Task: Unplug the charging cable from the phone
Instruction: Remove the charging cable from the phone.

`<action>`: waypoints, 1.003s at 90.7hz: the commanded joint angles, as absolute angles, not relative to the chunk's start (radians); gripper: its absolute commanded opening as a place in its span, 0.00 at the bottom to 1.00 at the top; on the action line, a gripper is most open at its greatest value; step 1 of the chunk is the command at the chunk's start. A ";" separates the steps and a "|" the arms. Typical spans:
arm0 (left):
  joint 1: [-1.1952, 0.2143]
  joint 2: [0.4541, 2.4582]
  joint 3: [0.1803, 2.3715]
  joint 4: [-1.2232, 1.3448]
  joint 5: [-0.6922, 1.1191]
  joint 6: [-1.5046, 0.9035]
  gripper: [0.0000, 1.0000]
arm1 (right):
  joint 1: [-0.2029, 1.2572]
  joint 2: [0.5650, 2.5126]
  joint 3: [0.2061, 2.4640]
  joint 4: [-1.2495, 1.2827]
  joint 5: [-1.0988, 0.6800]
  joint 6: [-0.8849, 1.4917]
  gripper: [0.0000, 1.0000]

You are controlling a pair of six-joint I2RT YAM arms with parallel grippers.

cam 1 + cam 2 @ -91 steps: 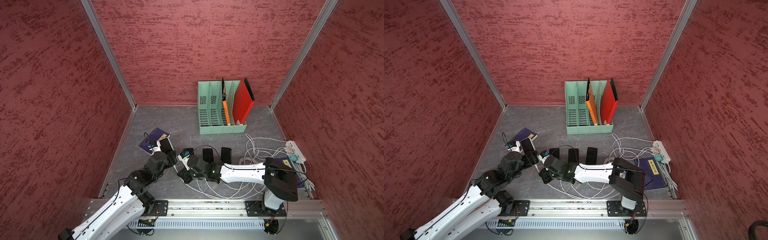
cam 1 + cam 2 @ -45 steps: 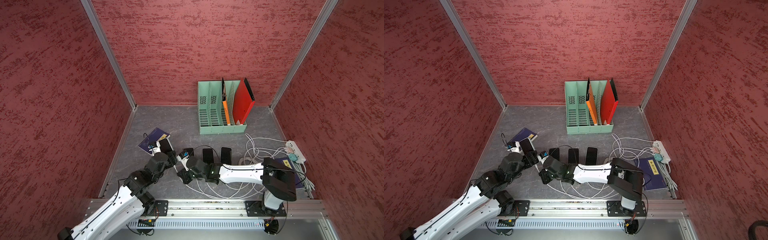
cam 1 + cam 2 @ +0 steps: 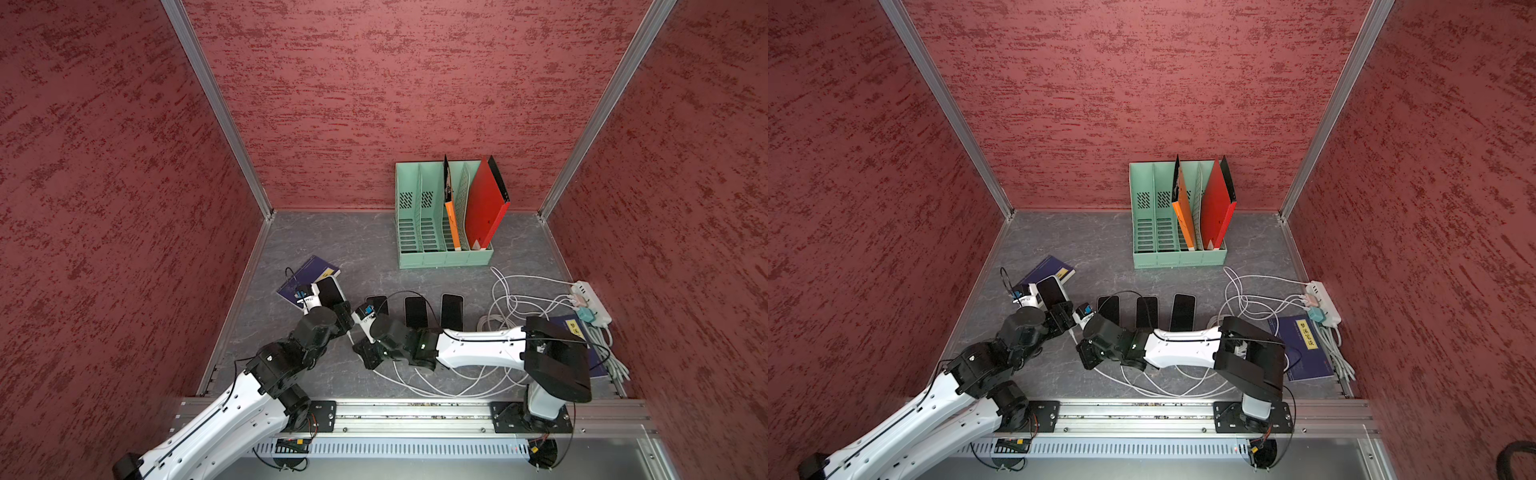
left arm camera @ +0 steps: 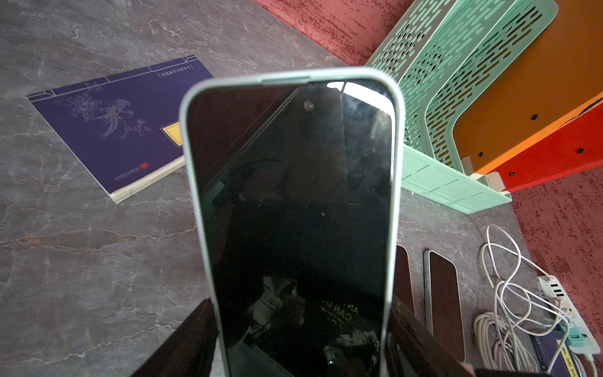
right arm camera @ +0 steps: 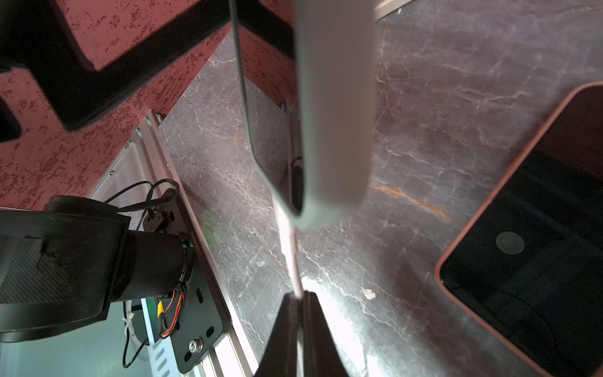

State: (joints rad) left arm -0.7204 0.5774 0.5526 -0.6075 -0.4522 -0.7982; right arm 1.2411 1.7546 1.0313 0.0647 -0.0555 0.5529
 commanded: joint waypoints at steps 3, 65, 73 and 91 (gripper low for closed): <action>-0.734 0.550 0.625 -0.504 -0.517 -0.817 0.00 | 1.262 1.785 1.042 -0.011 -0.037 0.526 0.00; -0.742 0.580 0.634 -0.548 -0.590 -0.759 0.00 | 1.264 1.778 1.028 -0.067 -0.011 0.498 0.00; -0.743 0.574 0.625 -0.541 -0.590 -0.759 0.00 | 1.264 1.786 1.033 -0.069 -0.020 0.497 0.00; -0.744 0.561 0.628 -0.554 -0.604 -0.752 0.00 | 1.264 1.796 1.045 -0.067 -0.029 0.499 0.00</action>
State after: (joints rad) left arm -0.7418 0.5831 0.5949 -0.5983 -0.5617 -0.7696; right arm 1.2549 1.7824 1.0382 -0.0547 -0.0181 0.5114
